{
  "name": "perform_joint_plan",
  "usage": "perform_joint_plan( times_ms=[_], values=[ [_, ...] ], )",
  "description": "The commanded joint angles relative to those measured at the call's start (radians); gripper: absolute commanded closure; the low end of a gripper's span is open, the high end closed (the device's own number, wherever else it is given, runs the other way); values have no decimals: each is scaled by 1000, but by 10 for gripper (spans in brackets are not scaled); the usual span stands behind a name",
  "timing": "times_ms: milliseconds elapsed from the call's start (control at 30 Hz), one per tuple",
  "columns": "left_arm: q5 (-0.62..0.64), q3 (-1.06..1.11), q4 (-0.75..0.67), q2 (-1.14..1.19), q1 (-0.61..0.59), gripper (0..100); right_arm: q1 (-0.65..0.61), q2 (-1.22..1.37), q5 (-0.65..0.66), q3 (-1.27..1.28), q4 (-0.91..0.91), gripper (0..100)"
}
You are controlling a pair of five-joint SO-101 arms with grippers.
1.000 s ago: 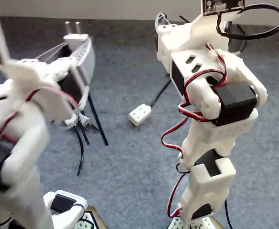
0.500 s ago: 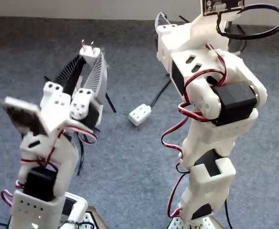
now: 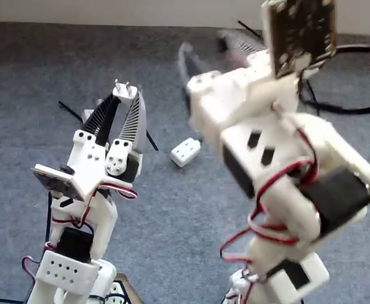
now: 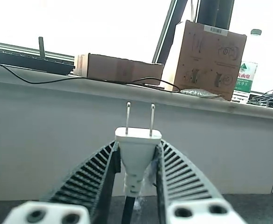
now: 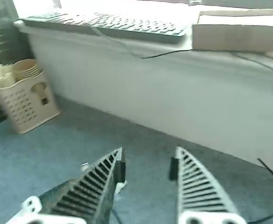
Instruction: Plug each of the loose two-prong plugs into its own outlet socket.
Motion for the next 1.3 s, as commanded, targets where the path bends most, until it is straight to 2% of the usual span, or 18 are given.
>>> perform_joint_plan(
  times_ms=[0, 133, 233, 533, 733, 833, 967, 1167, 1267],
  values=[
    [-2, 7, -66, -12, 16, 994, -182, -162, 31, 183, 38, 973],
    [-8, 4, -78, -18, 62, 994, -386, -277, 232, 406, 35, 976],
    [-8, 8, -75, -19, 91, 994, -443, -311, 358, 575, -22, 993],
    [-6, 8, -72, -19, 97, 994, -206, -323, 408, 1032, -469, 991],
    [-6, 8, -72, -21, 97, 994, -179, -323, 552, 1168, -596, 991],
    [-6, 10, -72, -21, 97, 994, -177, -358, 555, 1184, -638, 991],
    [-5, 10, -72, -21, 99, 994, -108, -418, 555, 1210, -671, 991],
    [-3, 10, -72, -21, 99, 994, 35, -404, 554, 1382, -946, 991],
    [-3, 10, -72, -21, 99, 994, 67, -386, 554, 1435, -1012, 991]
  ],
)
